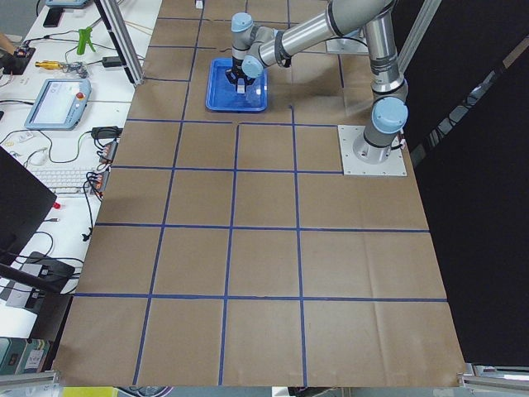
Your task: Assemble white blocks and place on blue tray
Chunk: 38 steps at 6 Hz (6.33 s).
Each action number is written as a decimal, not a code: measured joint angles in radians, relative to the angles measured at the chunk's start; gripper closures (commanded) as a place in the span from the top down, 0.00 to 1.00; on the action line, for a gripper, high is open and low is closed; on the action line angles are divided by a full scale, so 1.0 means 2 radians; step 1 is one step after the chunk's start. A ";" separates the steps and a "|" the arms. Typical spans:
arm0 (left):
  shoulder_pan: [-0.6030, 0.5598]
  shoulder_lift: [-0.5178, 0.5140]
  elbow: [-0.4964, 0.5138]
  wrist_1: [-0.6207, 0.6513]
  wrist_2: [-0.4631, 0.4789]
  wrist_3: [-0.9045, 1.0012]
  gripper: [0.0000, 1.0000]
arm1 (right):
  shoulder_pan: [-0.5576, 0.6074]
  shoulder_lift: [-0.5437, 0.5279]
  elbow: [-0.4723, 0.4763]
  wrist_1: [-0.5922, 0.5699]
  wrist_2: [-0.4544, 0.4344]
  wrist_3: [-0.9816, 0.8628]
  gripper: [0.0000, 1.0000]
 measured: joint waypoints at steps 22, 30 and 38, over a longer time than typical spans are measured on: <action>0.126 0.250 0.112 -0.394 0.020 -0.736 1.00 | 0.272 -0.125 0.417 -0.476 0.029 0.378 0.31; 0.127 0.271 0.108 -0.385 0.021 -0.688 1.00 | 0.288 -0.102 0.420 -0.500 0.030 0.408 0.31; 0.128 0.281 0.102 -0.386 0.024 -0.688 1.00 | 0.293 -0.099 0.420 -0.500 0.029 0.423 0.31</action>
